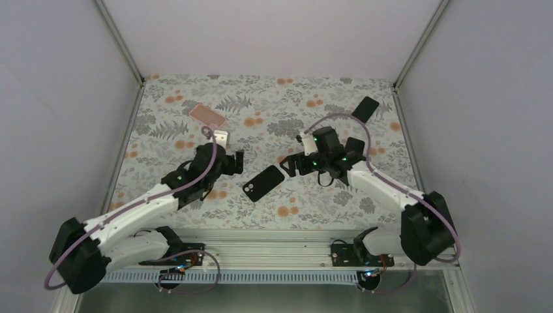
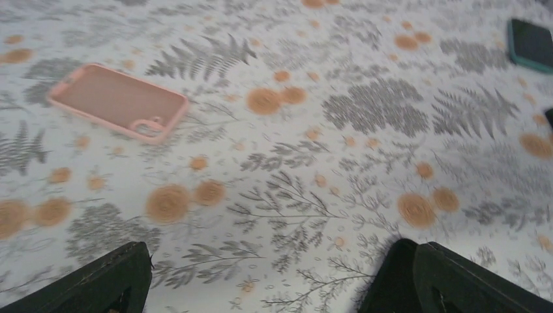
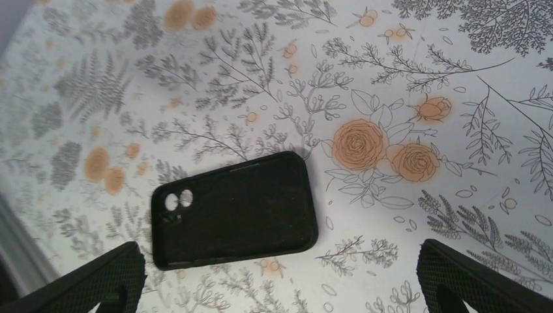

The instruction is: Put the phone into the phone case

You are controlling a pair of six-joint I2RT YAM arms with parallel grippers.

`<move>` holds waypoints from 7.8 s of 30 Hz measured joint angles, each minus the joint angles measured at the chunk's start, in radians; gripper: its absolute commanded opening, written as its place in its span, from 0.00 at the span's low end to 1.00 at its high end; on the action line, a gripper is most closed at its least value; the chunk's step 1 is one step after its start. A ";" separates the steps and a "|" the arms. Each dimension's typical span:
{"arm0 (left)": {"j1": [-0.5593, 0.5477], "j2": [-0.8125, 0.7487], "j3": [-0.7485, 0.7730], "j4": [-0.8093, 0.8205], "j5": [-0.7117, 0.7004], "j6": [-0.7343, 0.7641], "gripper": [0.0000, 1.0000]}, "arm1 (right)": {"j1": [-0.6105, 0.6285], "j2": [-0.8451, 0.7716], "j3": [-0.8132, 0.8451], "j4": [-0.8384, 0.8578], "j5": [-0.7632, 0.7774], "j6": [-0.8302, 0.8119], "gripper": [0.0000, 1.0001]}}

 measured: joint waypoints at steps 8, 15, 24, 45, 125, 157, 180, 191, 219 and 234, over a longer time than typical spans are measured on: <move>-0.001 -0.203 -0.087 -0.008 -0.099 -0.071 1.00 | 0.075 0.225 0.150 -0.089 0.127 -0.060 0.92; -0.001 -0.486 -0.235 0.047 -0.127 -0.113 1.00 | 0.149 0.406 0.260 -0.157 0.193 -0.106 0.76; -0.001 -0.682 -0.355 0.082 -0.170 -0.174 1.00 | 0.160 0.546 0.329 -0.197 0.205 -0.142 0.47; -0.001 -0.449 -0.289 0.031 -0.181 -0.284 1.00 | 0.164 0.629 0.421 -0.221 0.281 -0.071 0.04; 0.224 -0.410 -0.283 -0.130 0.044 -0.455 1.00 | -0.489 0.375 0.150 -0.147 0.526 0.252 0.99; 0.226 -0.373 -0.283 -0.020 0.219 -0.393 1.00 | -0.520 0.500 0.209 -0.075 0.476 0.148 0.80; 0.053 -0.227 -0.280 0.133 0.365 -0.386 1.00 | -0.402 0.357 0.072 -0.043 0.280 0.190 0.60; -0.125 -0.153 -0.251 0.232 0.281 -0.428 1.00 | -0.328 0.134 -0.092 0.080 0.050 0.327 0.59; -0.425 0.373 0.008 0.530 0.017 -0.362 0.83 | -0.143 -0.170 -0.266 0.380 -0.120 0.700 0.59; -0.426 0.457 0.066 0.593 -0.025 -0.304 0.43 | -0.116 -0.185 -0.299 0.439 -0.147 0.753 0.59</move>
